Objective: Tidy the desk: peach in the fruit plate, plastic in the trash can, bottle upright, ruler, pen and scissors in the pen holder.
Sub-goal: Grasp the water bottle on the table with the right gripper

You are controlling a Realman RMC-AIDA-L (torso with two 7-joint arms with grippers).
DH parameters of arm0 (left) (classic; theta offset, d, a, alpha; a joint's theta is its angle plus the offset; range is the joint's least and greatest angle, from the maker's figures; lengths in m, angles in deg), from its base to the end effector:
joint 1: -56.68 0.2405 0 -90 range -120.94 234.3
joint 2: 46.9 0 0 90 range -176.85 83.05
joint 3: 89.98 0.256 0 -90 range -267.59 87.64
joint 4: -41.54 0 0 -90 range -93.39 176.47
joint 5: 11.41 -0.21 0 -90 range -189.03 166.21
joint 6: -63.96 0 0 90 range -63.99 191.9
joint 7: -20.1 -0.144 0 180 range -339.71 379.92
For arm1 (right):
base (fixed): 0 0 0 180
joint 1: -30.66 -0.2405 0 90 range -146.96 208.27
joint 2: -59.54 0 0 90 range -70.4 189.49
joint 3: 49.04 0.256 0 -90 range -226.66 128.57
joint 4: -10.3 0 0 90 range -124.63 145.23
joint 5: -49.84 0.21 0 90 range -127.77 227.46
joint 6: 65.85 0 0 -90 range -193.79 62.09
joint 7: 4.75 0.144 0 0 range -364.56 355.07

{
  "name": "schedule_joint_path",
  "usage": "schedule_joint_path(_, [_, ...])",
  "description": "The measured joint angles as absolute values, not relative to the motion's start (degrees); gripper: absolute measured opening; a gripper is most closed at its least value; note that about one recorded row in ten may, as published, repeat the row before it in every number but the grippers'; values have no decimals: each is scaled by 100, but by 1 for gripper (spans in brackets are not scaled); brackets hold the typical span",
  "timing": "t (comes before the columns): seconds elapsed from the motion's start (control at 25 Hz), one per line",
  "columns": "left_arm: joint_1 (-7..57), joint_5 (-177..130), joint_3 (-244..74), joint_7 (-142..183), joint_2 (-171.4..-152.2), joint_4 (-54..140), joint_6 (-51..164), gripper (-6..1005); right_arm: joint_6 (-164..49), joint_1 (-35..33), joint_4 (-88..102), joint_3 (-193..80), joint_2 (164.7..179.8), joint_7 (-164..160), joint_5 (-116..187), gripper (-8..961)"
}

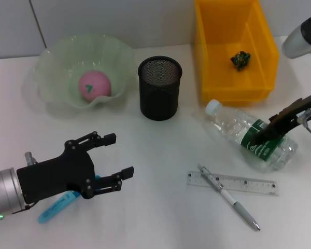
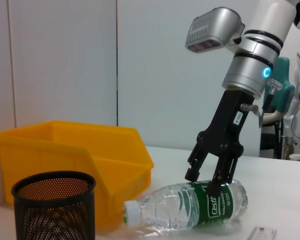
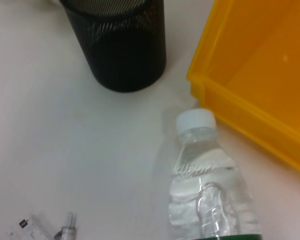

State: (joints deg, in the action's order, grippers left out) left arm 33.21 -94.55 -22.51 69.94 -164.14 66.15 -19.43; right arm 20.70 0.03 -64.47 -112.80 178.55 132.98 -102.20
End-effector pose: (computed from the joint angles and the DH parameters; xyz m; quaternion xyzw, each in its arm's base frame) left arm -0.2715 0.2879 -0.0469 -0.9400 -0.0869 -0.2911 0.1556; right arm 0.2392 0.3615 0.0449 -0.8851 0.3793 -0.1370 0.2324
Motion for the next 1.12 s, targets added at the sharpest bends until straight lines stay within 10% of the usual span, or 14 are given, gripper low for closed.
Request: schedule_joint_path(1.12, [3321,-9455,-2234,7032,-16414,6615,-1927,827,1279,-287,-5404,-11678,17861,13388,-10354,839])
